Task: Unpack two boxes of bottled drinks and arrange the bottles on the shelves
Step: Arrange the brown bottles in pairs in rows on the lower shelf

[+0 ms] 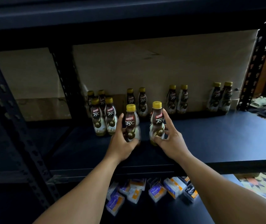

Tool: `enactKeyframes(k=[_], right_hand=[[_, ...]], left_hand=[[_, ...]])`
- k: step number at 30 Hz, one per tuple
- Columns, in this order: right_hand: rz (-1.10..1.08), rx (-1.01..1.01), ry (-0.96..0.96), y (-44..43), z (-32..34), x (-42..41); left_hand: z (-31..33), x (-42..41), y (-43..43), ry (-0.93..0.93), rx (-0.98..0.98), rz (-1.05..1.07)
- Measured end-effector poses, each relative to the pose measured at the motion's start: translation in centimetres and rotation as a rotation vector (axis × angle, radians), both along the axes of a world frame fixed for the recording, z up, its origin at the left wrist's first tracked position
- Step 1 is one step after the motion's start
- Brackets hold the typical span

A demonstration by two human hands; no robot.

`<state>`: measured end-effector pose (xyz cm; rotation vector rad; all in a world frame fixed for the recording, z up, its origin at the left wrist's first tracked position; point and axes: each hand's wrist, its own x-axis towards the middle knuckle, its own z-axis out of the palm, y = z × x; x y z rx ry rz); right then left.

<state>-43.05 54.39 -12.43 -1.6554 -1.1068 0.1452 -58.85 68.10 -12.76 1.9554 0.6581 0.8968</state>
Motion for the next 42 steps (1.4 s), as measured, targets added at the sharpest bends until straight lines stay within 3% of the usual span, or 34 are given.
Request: enactKeyframes(k=[42], right_hand=[[0.044,-0.102,-0.107,0.52,-0.03,0.34]], left_hand=[[-0.44,0.45,0.31,0.124,0.203,-0.010]])
